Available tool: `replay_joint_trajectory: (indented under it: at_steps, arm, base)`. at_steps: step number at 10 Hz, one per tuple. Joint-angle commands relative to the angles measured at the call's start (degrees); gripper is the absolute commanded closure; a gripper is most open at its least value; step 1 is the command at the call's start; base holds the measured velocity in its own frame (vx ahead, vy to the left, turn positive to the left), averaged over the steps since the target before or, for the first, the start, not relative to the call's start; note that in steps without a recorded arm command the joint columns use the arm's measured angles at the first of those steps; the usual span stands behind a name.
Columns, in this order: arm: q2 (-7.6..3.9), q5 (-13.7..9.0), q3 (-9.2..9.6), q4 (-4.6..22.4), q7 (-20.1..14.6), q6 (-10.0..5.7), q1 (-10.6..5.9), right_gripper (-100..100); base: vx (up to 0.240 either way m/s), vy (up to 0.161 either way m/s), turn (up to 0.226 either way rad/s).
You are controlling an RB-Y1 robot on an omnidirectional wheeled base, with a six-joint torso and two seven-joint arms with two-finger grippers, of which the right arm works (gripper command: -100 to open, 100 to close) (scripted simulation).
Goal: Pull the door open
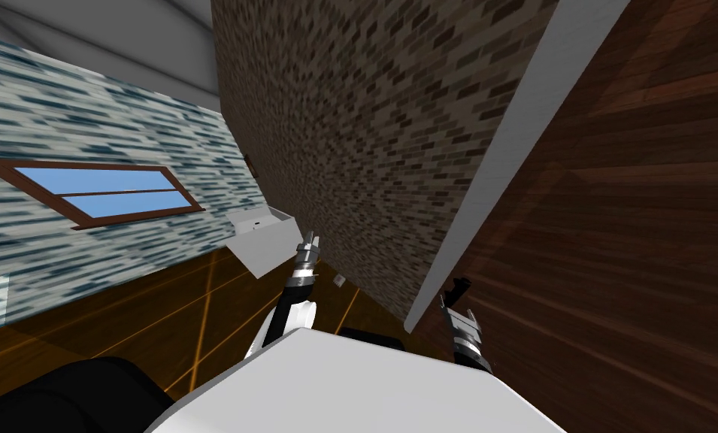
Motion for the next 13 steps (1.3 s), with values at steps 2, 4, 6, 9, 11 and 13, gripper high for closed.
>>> replay_joint_trajectory:
  at_steps: [2,4,6,9,11,13]
  arm:
    - [-2.83,-0.7,-0.35,0.87,-2.96,0.19,0.14,-100]
    - [-2.73,-0.66,-0.24,0.87,-2.94,0.01,0.3,-100]
    - [-2.73,-0.66,-0.24,0.87,-2.94,0.01,0.3,100]
    - [-2.73,-0.66,-0.24,0.87,-2.94,0.01,0.3,100]
    - [-3.54,-0.17,0.72,0.46,-3.66,-0.25,0.72,100]
    - [-4.18,0.29,1.62,0.07,-4.31,-0.41,1.02,100]
  base:
    - [0.143,-0.024,0.036]
    - [0.093,-0.015,0.005]
    - [-0.021,0.004,-0.011]
    - [-0.004,-0.005,0.011]
    - [-0.056,-0.002,0.036]
    - [-0.204,-0.008,0.069]
